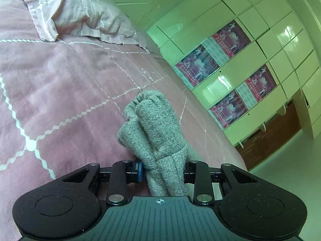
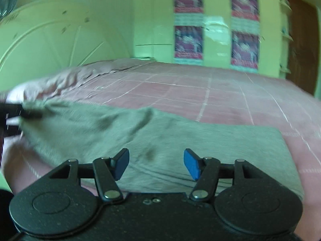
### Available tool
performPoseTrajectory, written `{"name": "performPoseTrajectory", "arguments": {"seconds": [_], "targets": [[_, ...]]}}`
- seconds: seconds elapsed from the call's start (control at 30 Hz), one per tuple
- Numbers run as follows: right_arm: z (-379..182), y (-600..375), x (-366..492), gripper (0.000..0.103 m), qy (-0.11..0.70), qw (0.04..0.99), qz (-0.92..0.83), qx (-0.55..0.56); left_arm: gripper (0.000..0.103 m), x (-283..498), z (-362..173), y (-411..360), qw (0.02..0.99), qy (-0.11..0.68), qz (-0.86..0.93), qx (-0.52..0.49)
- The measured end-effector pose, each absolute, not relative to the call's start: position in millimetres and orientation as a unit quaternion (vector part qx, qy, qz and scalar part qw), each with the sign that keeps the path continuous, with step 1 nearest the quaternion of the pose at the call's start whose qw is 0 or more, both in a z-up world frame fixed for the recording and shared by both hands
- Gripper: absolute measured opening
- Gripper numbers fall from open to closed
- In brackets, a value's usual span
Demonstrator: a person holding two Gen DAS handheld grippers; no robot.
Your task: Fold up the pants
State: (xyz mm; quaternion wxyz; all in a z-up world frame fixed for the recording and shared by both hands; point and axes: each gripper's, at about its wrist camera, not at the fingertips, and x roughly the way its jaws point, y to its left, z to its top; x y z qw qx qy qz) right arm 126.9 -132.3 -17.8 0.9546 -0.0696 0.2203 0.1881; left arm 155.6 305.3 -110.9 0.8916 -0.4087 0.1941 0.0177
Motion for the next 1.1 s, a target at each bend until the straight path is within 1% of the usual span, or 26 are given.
{"name": "performPoseTrajectory", "arguments": {"seconds": [0.03, 0.07, 0.1, 0.17, 0.23, 0.33, 0.4, 0.47, 0.5, 0.53, 0.57, 0.6, 0.63, 0.77, 0.83, 0.87, 0.9, 0.93, 0.97, 1.03, 1.1], "targets": [[-23, -122, 127, 0.063, 0.223, 0.952, 0.187, -0.092, 0.032, 154, -111, 306, 0.892, 0.197, 0.017, -0.406], [-33, -109, 128, 0.069, 0.243, 0.945, 0.182, -0.125, 0.032, 153, -112, 305, 0.892, 0.198, 0.017, -0.405], [-44, -100, 131, 0.068, 0.267, 0.935, 0.179, -0.15, 0.032, 153, -113, 305, 0.893, 0.199, 0.018, -0.404], [-54, -101, 130, 0.068, 0.262, 0.938, 0.176, -0.145, 0.032, 145, -113, 305, 0.896, 0.199, 0.019, -0.396], [-53, -105, 132, 0.068, 0.27, 0.937, 0.178, -0.129, 0.032, 144, -110, 302, 0.9, 0.195, 0.02, -0.389], [-52, -101, 134, 0.07, 0.274, 0.935, 0.175, -0.143, 0.032, 142, -98, 297, 0.908, 0.183, 0.02, -0.376], [-55, -100, 135, 0.07, 0.274, 0.936, 0.173, -0.136, 0.032, 139, -80, 288, 0.92, 0.162, 0.011, -0.357], [-57, -100, 134, 0.07, 0.272, 0.937, 0.172, -0.134, 0.032, 140, -51, 270, 0.936, 0.135, -0.016, -0.324], [-51, -103, 135, 0.068, 0.281, 0.935, 0.178, -0.127, 0.032, 144, -35, 259, 0.944, 0.126, -0.034, -0.305], [-38, -115, 135, 0.063, 0.281, 0.936, 0.19, -0.09, 0.032, 149, -17, 245, 0.951, 0.119, -0.051, -0.281], [-23, -138, 129, 0.067, 0.249, 0.948, 0.195, -0.022, 0.032, 155, 0, 229, 0.957, 0.117, -0.068, -0.259], [-12, -165, 120, 0.074, 0.205, 0.959, 0.19, 0.043, 0.032, 162, 16, 211, 0.961, 0.115, -0.09, -0.237], [-6, -187, 117, 0.088, 0.181, 0.963, 0.181, 0.087, 0.032, 168, 29, 191, 0.963, 0.114, -0.114, -0.216], [-4, -294, 128, 0.084, 0.156, 0.948, 0.091, 0.262, 0.032, 192, 63, 86, 0.962, 0.123, -0.207, -0.131], [-9, -333, 126, 0.084, 0.145, 0.94, 0.044, 0.307, 0.033, 200, 64, 31, 0.952, 0.138, -0.253, -0.104], [-14, -351, 123, 0.084, 0.139, 0.932, 0.025, 0.334, 0.04, 204, 60, -1, 0.945, 0.151, -0.272, -0.097], [-21, -369, 118, 0.084, 0.13, 0.922, 0.01, 0.364, 0.053, 207, 53, -31, 0.938, 0.17, -0.288, -0.091], [-28, -383, 114, 0.084, 0.124, 0.911, -0.003, 0.392, 0.084, 210, 42, -57, 0.93, 0.191, -0.303, -0.085], [-37, -395, 111, 0.084, 0.122, 0.901, -0.019, 0.415, 0.09, 209, 33, -75, 0.929, 0.205, -0.298, -0.083], [-48, -409, 106, 0.084, 0.124, 0.892, -0.036, 0.433, 0.09, 205, 24, -92, 0.928, 0.236, -0.276, -0.082], [-58, -412, 105, 0.084, 0.126, 0.888, -0.041, 0.441, 0.09, 195, 22, -86, 0.927, 0.24, -0.27, -0.096]]}}
